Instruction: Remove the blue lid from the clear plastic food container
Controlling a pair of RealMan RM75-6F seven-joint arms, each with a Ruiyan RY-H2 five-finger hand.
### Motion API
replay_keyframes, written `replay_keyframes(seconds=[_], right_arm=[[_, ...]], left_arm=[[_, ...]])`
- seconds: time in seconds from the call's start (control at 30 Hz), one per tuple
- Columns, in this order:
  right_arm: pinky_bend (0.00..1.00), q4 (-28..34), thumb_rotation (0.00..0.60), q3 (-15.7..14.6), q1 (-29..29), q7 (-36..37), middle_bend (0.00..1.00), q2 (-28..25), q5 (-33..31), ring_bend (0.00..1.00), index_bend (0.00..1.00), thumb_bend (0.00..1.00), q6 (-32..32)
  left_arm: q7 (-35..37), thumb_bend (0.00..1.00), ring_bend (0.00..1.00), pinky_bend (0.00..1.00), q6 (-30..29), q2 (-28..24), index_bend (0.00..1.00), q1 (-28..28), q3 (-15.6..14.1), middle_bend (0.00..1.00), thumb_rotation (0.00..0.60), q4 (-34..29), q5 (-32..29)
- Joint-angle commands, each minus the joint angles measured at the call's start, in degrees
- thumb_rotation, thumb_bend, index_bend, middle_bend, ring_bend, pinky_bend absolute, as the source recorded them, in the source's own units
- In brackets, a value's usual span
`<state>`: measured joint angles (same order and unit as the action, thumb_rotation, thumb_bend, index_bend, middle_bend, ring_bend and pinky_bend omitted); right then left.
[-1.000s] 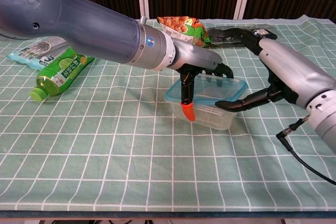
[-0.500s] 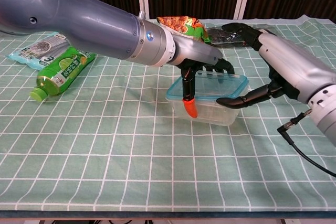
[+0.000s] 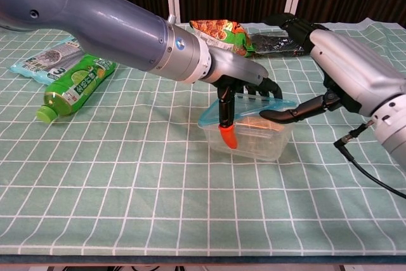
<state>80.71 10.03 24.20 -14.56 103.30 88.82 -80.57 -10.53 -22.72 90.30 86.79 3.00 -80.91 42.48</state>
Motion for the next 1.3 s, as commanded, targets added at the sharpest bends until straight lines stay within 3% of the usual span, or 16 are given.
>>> replay_keyframes(seconds=[0.03,0.5,0.57,0.63,0.73,0.87,1.3], right_arm=[[0.00,-0.4,0.600,0.2,0.1,-0.1,0.00,0.2,-0.1,0.00,0.00,0.27,-0.2],[0.00,-0.9,0.600,-1.0,-0.5,-0.1,0.00,-0.1,-1.2,0.00,0.01,0.27,0.1],[0.00,-0.8,0.600,-1.1,-0.5,0.1,0.00,0.0,-1.0,0.00,0.11,0.27,0.0],[0.00,-0.3,0.600,-1.1,-0.7,1.1,0.00,0.2,-1.2,0.00,0.31,0.31,-0.1],[0.00,0.0,0.600,-1.3,-0.7,2.5,0.04,0.4,-1.0,0.00,0.52,0.43,-0.2],[0.00,0.0,0.600,-1.4,-0.8,3.5,0.07,0.4,-0.8,0.00,0.61,0.50,-0.5],[0.00,0.6,0.600,-1.6,-1.3,3.4,0.09,1.0,-1.3,0.00,0.69,0.54,-0.9]], left_arm=[[0.2,0.10,0.23,0.38,-0.1,0.2,0.15,0.1,-0.1,0.19,0.600,0.1,0.3],[0.8,0.10,0.18,0.33,-2.3,0.1,0.13,-0.2,-0.8,0.16,0.600,0.3,0.8],[0.7,0.10,0.15,0.31,-2.7,0.1,0.12,-0.3,-0.8,0.14,0.600,0.1,0.9],[0.7,0.07,0.12,0.28,-3.1,0.1,0.08,-0.3,-0.8,0.11,0.600,0.0,0.8],[0.3,0.02,0.06,0.22,-4.1,0.2,0.02,-0.4,-1.0,0.04,0.600,-0.1,0.7],[-1.1,0.00,0.00,0.12,-5.9,0.3,0.00,-0.3,-1.6,0.00,0.600,-0.4,-0.2],[-3.9,0.00,0.00,0.10,-10.1,-1.0,0.00,-1.4,-2.2,0.00,0.600,-3.6,-2.1]])
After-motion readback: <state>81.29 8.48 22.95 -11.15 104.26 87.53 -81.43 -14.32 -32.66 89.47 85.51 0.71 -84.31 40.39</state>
